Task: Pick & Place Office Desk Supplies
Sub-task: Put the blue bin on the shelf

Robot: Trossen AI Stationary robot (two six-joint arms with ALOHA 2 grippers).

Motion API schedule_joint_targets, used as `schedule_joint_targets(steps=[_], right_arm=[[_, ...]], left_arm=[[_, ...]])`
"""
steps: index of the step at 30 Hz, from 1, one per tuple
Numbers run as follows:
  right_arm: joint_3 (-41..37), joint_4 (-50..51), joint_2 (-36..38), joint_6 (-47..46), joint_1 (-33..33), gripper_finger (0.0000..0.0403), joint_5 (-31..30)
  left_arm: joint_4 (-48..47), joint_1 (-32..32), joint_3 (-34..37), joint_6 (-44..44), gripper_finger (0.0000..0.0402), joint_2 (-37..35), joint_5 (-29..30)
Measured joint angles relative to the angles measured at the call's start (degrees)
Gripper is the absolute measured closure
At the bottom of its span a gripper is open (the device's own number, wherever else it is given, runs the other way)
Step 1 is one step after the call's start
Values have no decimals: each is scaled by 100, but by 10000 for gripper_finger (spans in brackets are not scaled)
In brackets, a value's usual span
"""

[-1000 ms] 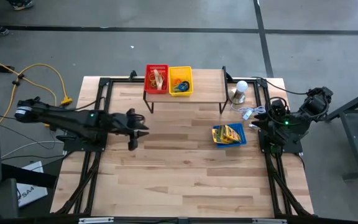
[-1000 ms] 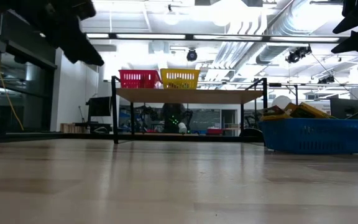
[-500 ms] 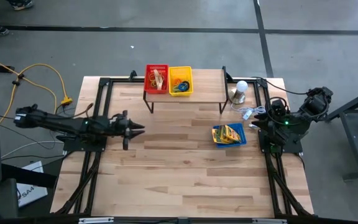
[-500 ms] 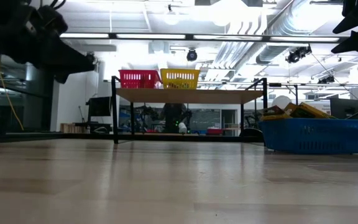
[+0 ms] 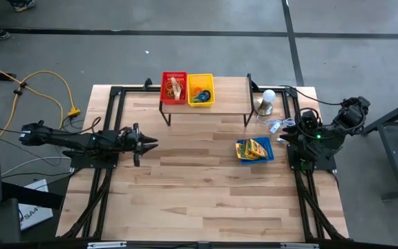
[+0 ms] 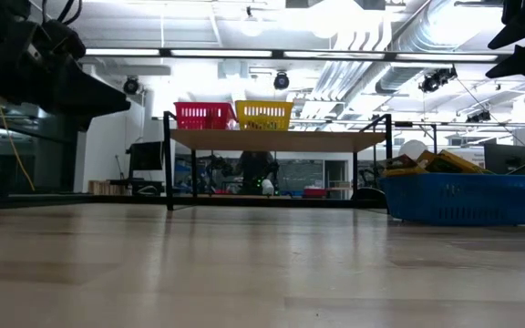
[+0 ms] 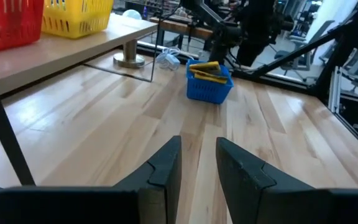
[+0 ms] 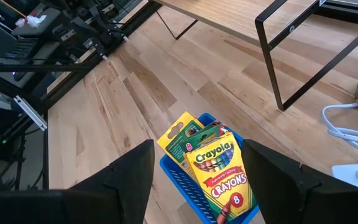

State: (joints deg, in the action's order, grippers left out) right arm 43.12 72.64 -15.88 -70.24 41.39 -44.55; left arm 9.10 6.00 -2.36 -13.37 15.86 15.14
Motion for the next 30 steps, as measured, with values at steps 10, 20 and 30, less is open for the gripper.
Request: schedule_joint_targets(steps=[10,20,30], right_arm=[[0,-1,-2,0,-2,172,-1],[0,0,-2,-2,0,172,-1],[0,0,0,-2,-2,172,-1]], left_arm=[[-216,0,165,-56,307,-269,-31],[-824,-148,180,-43,307,-516,-1067],[-870,-746,187,-167,307,-515,-1653]])
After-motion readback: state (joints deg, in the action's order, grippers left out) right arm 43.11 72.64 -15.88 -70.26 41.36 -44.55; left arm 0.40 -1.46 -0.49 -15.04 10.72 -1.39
